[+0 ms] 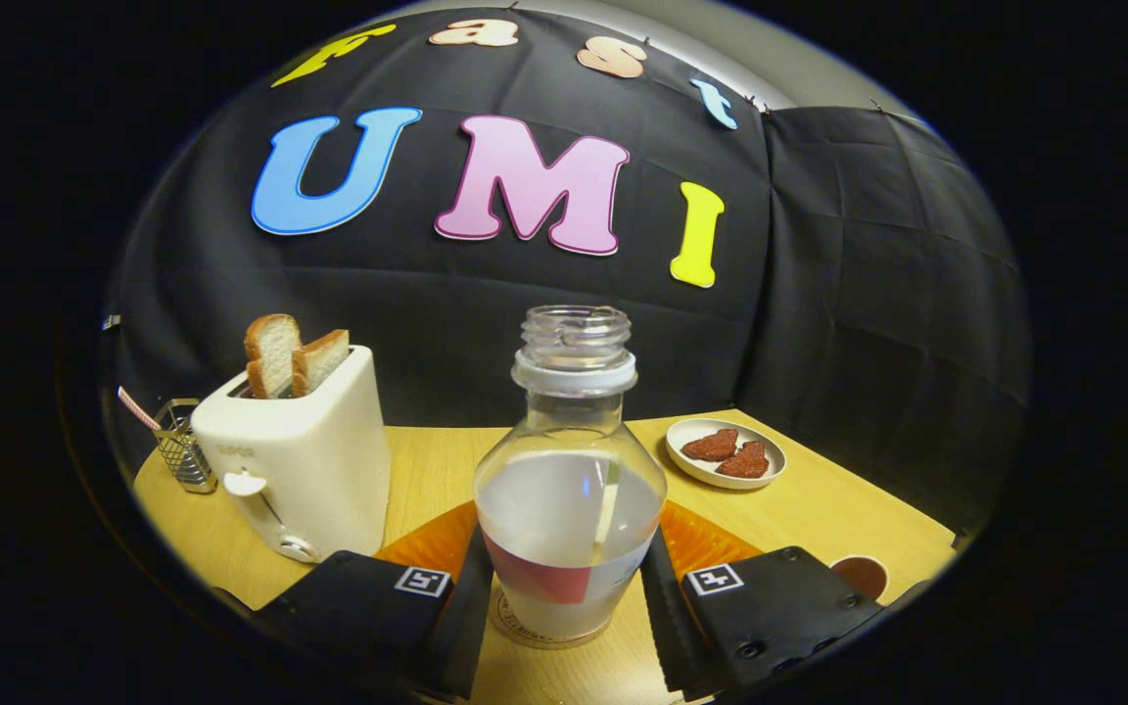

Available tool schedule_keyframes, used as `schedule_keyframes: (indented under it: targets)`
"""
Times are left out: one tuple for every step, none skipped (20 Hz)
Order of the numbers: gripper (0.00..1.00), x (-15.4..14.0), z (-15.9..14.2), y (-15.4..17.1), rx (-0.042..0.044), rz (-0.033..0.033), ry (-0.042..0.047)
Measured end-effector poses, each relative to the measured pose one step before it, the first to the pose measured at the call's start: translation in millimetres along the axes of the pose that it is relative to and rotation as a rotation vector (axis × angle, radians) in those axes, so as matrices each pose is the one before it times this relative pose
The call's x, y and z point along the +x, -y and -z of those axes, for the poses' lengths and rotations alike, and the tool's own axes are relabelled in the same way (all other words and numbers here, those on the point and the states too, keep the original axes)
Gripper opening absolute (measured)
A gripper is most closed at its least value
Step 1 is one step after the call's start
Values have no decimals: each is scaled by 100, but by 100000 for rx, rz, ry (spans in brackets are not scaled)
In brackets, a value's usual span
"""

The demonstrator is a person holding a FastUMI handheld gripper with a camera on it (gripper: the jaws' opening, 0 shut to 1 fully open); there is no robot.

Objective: Take the bottle from table, then pour the juice into the cup, finally place the bottle on the coaster

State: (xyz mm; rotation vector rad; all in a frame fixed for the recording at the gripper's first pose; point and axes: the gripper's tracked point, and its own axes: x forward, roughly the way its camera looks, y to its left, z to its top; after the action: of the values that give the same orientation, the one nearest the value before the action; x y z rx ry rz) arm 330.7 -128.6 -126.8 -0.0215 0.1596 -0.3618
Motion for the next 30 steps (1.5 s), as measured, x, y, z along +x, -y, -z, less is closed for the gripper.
schedule_keyframes:
  targets:
    - [73, 453, 599, 78, -463, 241, -1196]
    - [73, 314, 478, 20, -1250, 77, -627]
    - [73, 240, 350, -31, -1143, 199, -290]
    - [73, 99, 191, -424, -116, -848, 377]
    - [74, 138, 28, -441, -235, -734, 799]
    - [74, 610, 290, -138, -782, -147, 250]
    - [74, 49, 256, -202, -259, -321, -271]
    - [74, 117, 351, 15, -544, 677, -865]
    - [74, 46, 441, 129, -568, 701, -1089]
    - [74, 48, 237, -2, 246, 59, -678]
    - [74, 32, 146, -46, 741, -42, -206]
    - [75, 127, -237, 12, 583, 188, 1194]
    - [75, -494, 107, 59, 559, 34, -586]
    - [75, -10, -26, 70, 785, 232, 123]
    - [75, 50, 47, 48, 1064, 349, -260]
    - [76, 39, 77, 38, 1484, 215, -158]
    - [76, -26, 39, 131, 1734, 202, -241]
    - [77, -13, 197, 124, 1500, 322, -453]
    - [77, -83, 333, 154, 1237, 499, -978]
    - [78, -168, 193, 38, 890, -319, -480]
    - [78, -61, 203, 8, 493, -70, -406]
    - [79, -128, 149, 51, -165, -200, -480]
    - [86, -149, 70, -204, 170, -945, -68]
    - [93, -201, -106, -163, 136, -940, 235]
    - [100, -252, -70, -195, -68, -793, 118]
    - [100, -320, -78, 12, -484, -360, 3]
    - [98, -393, -73, 62, -714, 148, 29]
    - [98, -472, -100, 58, -615, -4, 77]
    - [98, -533, -2, 21, -546, 85, -338]
    - [98, -662, -38, 22, -329, -244, 114]
